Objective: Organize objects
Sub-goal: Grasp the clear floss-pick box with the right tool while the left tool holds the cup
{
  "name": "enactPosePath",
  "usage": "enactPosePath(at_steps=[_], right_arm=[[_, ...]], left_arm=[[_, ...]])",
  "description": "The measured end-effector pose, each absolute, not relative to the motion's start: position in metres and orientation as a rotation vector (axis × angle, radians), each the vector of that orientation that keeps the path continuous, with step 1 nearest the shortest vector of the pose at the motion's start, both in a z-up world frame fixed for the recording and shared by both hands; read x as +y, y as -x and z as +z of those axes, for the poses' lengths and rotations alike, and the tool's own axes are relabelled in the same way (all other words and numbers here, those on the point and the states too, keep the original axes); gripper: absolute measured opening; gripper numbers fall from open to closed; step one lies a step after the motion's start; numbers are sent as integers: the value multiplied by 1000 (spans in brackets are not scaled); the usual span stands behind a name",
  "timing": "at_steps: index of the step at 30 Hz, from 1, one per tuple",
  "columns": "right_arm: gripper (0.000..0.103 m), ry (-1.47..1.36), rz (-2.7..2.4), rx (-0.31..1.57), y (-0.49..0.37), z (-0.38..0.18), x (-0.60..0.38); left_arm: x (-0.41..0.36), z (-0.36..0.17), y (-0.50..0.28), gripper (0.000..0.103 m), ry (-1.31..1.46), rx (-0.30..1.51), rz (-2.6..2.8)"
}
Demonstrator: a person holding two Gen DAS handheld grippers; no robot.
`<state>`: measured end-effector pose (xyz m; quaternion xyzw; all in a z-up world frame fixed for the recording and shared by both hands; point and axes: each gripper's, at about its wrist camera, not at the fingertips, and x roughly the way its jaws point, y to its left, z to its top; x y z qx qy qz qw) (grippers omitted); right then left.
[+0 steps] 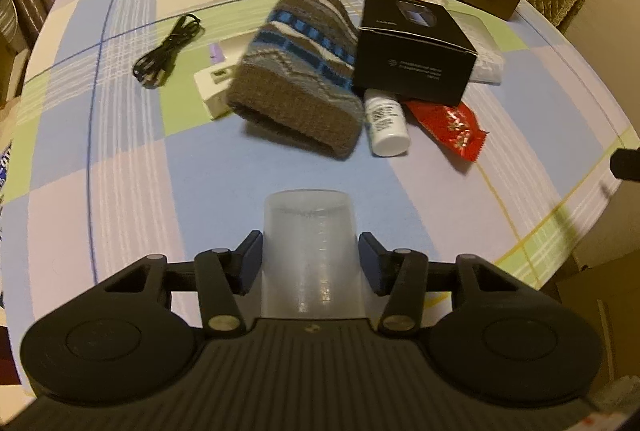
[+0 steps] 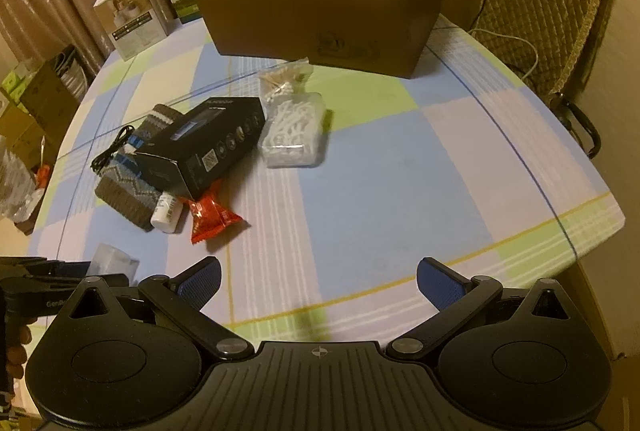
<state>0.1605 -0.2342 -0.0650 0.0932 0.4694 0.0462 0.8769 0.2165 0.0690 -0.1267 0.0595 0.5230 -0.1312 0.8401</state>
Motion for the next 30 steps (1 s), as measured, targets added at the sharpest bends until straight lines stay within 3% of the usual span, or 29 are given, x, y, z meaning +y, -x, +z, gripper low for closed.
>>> enactPosePath(at_steps=[10,13,17,30], right_arm=[[101,-135,93,934,-195,-67,-215],[87,-94,119,914,-215,-66,-207],[77,-92,132,932,-250,-74,-203],[71,-65,112,1053,-339,-106,-191]], left_arm=[[103,-95,-228,47,-79,1024,-202],[107,-85,-237,47,-70,1000,-179],[105,-72,-252,47,-52,970,-155],[73,-65,-317,47,-46,956,-130]])
